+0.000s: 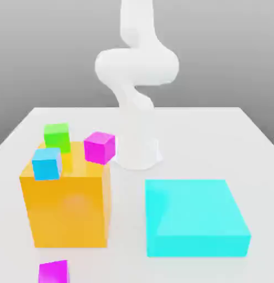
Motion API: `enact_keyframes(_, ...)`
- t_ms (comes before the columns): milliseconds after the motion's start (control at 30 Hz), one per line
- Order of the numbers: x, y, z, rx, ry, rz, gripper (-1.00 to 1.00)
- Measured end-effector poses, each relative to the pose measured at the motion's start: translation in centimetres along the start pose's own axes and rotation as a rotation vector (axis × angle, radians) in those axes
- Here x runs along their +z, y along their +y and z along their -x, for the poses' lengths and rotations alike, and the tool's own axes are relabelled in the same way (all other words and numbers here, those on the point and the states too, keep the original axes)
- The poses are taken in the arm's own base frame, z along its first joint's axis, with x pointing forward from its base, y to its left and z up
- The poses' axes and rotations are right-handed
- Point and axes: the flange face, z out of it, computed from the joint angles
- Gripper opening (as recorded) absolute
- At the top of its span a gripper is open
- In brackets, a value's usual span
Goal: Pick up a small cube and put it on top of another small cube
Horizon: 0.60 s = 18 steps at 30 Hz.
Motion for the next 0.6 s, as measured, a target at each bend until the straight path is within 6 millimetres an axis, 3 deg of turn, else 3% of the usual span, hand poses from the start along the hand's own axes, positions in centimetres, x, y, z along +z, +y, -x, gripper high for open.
enact_keyframes(267, 14.6, 3.8, -2.2, -0.009, -0.264, 0.049, 0.00)
enact_keyframes(600, 30.3, 11.4, -0.5, -0.023, -0.470, 0.164, 0.00)
